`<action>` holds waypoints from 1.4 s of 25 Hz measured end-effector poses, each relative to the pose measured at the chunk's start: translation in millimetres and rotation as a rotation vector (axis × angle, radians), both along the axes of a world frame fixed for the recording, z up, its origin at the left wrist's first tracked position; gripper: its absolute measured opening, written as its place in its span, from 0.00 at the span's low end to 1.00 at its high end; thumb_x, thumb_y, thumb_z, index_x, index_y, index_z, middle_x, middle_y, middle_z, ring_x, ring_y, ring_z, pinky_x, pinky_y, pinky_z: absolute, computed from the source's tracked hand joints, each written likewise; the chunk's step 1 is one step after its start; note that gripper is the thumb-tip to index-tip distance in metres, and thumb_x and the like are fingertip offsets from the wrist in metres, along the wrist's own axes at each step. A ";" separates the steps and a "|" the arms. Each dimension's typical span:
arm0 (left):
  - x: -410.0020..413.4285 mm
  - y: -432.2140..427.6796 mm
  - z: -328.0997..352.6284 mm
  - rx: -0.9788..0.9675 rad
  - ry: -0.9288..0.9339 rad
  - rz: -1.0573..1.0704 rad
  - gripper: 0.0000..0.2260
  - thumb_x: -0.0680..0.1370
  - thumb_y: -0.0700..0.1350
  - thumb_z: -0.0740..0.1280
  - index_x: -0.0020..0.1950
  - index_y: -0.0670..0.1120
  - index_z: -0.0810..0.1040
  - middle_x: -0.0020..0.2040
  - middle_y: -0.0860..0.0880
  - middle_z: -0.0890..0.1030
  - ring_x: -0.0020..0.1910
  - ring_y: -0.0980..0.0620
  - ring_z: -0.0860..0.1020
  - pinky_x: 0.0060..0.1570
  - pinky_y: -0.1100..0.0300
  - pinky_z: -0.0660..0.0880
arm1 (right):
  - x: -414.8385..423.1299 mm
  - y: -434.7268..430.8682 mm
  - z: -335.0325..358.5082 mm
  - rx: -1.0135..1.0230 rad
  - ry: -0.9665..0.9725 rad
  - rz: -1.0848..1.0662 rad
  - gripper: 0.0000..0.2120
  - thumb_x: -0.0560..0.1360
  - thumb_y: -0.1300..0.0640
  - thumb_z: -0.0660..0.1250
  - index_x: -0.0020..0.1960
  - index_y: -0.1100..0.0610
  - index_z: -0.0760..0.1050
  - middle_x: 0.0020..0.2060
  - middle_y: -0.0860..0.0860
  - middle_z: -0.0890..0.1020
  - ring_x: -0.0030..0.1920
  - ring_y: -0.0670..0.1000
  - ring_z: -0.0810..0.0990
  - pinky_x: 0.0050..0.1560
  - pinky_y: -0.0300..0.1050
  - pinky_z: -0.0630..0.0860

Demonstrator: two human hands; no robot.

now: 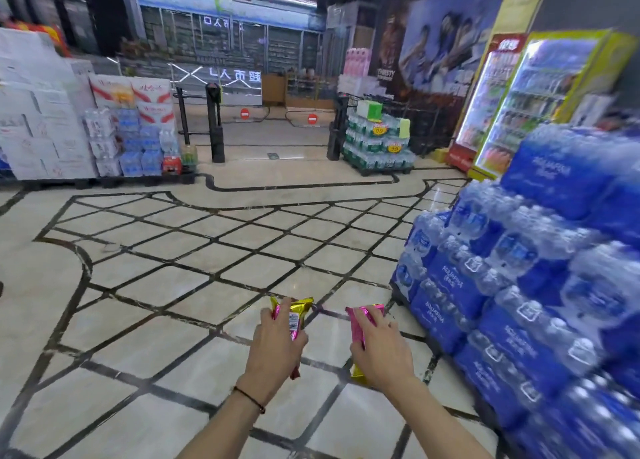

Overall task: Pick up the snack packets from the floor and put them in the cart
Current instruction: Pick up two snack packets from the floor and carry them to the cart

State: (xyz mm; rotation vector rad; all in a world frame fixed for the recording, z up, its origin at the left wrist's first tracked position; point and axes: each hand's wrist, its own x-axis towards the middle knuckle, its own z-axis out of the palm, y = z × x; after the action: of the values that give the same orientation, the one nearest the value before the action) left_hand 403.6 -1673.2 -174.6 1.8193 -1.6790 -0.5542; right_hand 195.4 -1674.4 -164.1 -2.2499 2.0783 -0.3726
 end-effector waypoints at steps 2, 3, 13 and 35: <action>-13.2 5.5 5.6 -0.008 -0.007 -0.066 0.29 0.78 0.52 0.67 0.76 0.56 0.58 0.57 0.47 0.67 0.51 0.46 0.76 0.48 0.55 0.76 | -10.7 21.0 3.1 -0.008 0.008 -0.064 0.24 0.78 0.48 0.60 0.73 0.42 0.59 0.69 0.46 0.68 0.57 0.54 0.75 0.49 0.49 0.80; -20.7 7.6 7.1 -0.008 -0.009 -0.100 0.28 0.78 0.52 0.67 0.75 0.56 0.58 0.56 0.47 0.67 0.50 0.47 0.75 0.46 0.56 0.75 | -16.5 33.9 5.5 -0.015 0.010 -0.112 0.24 0.79 0.48 0.60 0.73 0.42 0.59 0.69 0.46 0.68 0.57 0.54 0.75 0.49 0.50 0.80; -161.2 73.2 8.0 0.009 -0.024 -0.501 0.27 0.78 0.52 0.68 0.75 0.57 0.61 0.66 0.47 0.66 0.52 0.50 0.77 0.49 0.59 0.77 | -113.6 187.8 13.7 -0.023 0.044 -0.552 0.22 0.80 0.50 0.57 0.73 0.42 0.60 0.68 0.45 0.66 0.54 0.56 0.73 0.44 0.49 0.76; -507.8 596.6 -1.8 -0.092 -0.159 -1.325 0.24 0.76 0.52 0.69 0.68 0.50 0.66 0.66 0.43 0.64 0.50 0.38 0.78 0.46 0.49 0.76 | -340.3 795.1 13.5 0.020 -0.010 -1.415 0.27 0.78 0.51 0.61 0.74 0.42 0.58 0.72 0.49 0.64 0.65 0.62 0.70 0.51 0.57 0.79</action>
State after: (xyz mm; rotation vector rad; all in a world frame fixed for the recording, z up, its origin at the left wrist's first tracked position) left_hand -104.2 -1076.6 -176.4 0.4515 -2.8192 -0.8010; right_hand -144.9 -879.3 -150.6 -0.3738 3.1955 -0.3473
